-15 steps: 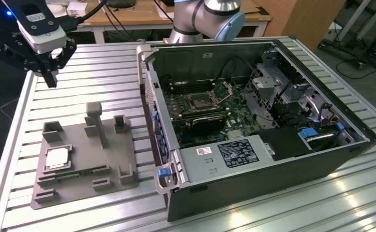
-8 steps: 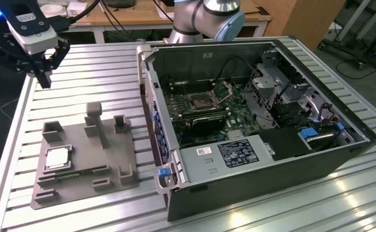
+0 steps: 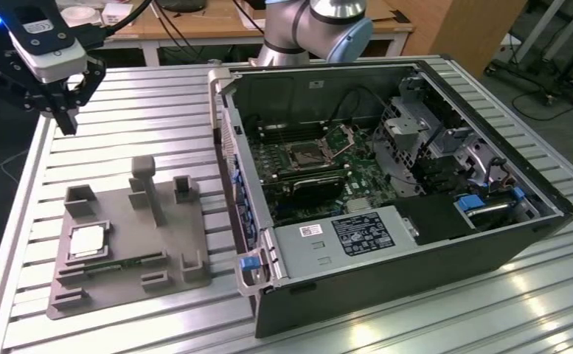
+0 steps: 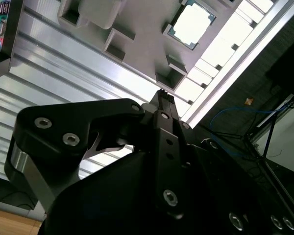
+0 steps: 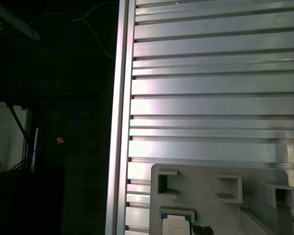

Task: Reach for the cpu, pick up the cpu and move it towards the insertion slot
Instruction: 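Reach for the cpu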

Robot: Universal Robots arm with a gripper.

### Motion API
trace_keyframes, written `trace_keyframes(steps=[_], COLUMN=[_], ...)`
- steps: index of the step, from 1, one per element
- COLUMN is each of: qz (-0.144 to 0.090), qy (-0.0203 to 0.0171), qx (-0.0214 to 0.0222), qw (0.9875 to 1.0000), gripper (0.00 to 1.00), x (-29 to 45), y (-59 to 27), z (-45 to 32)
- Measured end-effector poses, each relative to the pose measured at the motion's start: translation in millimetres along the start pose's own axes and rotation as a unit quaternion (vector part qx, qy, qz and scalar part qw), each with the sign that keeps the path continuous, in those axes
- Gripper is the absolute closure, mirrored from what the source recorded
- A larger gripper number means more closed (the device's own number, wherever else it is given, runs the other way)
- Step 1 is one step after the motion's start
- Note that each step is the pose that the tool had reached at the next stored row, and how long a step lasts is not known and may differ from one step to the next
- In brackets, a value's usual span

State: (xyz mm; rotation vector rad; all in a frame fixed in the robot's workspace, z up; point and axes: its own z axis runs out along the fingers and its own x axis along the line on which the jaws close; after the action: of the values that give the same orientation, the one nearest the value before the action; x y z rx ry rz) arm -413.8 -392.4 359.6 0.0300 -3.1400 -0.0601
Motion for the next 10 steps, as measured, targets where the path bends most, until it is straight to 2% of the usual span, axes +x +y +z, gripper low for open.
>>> trace_keyframes(steps=[10], qz=[0.0], qy=[0.0], qx=[0.0], qw=[1.0], gripper=[0.89], x=[0.2], y=[-3.0], z=[0.1])
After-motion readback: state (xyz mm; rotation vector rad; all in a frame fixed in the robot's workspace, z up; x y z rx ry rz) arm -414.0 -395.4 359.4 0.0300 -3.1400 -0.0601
